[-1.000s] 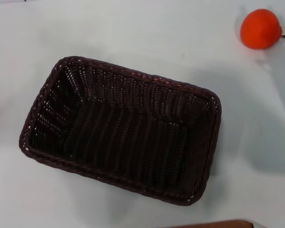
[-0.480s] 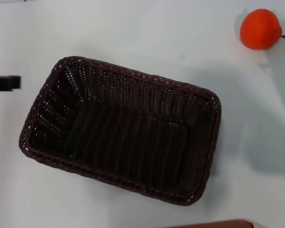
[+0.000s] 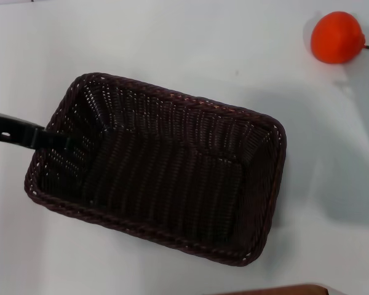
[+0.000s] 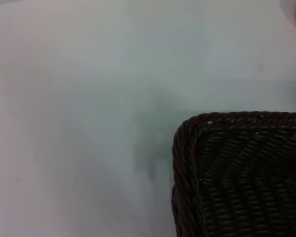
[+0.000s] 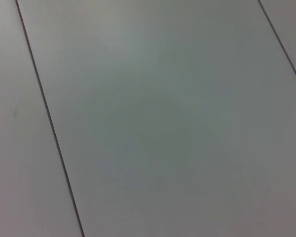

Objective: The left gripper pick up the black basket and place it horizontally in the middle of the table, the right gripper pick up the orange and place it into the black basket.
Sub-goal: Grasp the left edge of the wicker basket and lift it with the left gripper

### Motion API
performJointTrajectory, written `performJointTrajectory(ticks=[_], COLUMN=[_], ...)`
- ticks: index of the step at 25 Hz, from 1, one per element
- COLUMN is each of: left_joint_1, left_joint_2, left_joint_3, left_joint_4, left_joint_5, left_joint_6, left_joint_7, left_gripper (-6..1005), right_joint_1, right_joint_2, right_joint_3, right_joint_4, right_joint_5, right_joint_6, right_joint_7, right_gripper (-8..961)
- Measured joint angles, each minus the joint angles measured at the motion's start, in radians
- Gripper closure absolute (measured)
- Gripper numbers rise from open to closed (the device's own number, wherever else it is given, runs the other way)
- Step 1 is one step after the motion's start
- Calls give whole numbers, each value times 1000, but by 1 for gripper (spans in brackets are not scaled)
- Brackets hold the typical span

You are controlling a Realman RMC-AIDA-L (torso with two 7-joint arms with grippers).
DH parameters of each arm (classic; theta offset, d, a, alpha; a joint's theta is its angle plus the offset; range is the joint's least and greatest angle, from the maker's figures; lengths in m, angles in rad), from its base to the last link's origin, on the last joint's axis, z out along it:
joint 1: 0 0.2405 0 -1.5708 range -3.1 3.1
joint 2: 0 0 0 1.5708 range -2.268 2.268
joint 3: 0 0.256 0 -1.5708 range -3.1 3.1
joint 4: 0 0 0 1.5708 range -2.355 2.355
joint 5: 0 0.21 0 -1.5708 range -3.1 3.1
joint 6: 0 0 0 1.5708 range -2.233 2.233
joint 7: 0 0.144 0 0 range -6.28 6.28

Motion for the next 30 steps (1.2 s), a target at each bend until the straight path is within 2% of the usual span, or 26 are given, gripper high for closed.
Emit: performJointTrajectory(ticks=[8,14,19,30], left_joint_1=[-13,-34,-50,-61], left_joint_2=[0,0,1,0], left_joint_3=[114,163,157,128], left_joint_4=[63,82,132,164], left_joint_5=[18,73,83,85], left_joint_6=[111,121,121,160], left_joint_7=[-46,-78,-83,-104], left_gripper=[150,160,343,597], right_joint_1=[1,3,8,33], right_joint_2=[0,1,1,-5], right_joint_3=[0,8,13,22], right_joint_4=[6,11,11,23], right_joint_5=[0,0,0,0], right_joint_6=[6,13,8,-31], right_joint_7=[5,36,40,1], right_gripper=[162,162,162,162])
